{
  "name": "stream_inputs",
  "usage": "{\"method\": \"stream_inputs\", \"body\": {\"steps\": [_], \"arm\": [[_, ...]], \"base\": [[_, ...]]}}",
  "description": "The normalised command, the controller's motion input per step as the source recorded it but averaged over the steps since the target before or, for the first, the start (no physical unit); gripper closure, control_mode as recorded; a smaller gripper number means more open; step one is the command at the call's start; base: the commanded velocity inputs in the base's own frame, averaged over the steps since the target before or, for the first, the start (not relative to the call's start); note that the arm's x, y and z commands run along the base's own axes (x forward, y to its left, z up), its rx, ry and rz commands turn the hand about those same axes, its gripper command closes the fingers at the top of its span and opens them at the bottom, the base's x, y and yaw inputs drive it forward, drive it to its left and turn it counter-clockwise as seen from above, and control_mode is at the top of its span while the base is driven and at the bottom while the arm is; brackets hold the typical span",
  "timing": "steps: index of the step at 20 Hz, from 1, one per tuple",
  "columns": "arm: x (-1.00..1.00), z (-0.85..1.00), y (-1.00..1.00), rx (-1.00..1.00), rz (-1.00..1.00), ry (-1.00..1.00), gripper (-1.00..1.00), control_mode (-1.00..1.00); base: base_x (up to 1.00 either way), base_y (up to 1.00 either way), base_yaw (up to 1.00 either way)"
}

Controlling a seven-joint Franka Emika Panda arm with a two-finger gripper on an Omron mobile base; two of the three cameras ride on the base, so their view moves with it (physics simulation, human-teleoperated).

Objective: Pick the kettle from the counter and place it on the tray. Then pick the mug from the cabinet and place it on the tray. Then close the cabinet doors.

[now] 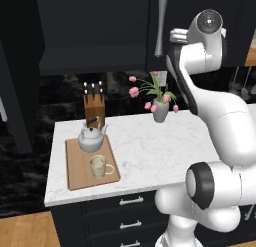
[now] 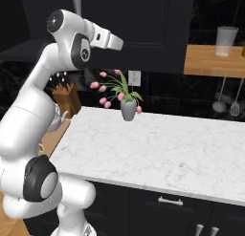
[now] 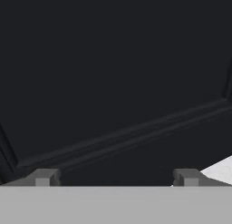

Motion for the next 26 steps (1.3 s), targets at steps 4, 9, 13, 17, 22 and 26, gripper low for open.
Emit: {"method": "stream_inputs", "body": {"steps": [4, 9, 13, 17, 22, 26], "arm": [[-0.49, 0.00, -0.11, 0.00, -0.16, -0.03, -1.00, -1.00], [-0.66, 0.01, -0.01, 0.00, -0.10, 0.00, -1.00, -1.00], [-0.77, 0.06, 0.03, 0.00, -0.01, 0.00, -1.00, -1.00], [-0.72, 0.07, 0.07, 0.00, 0.00, -0.03, -1.00, -1.00], [-0.64, 0.04, 0.12, 0.00, 0.00, -0.04, -1.00, -1.00], [-0.62, 0.01, 0.03, 0.00, 0.00, -0.01, -1.00, -1.00]], "base": [[0.00, 0.00, 0.00], [0.00, 0.00, 0.00], [0.00, 0.00, 0.00], [0.00, 0.00, 0.00], [0.00, 0.00, 0.00], [0.00, 0.00, 0.00]]}}
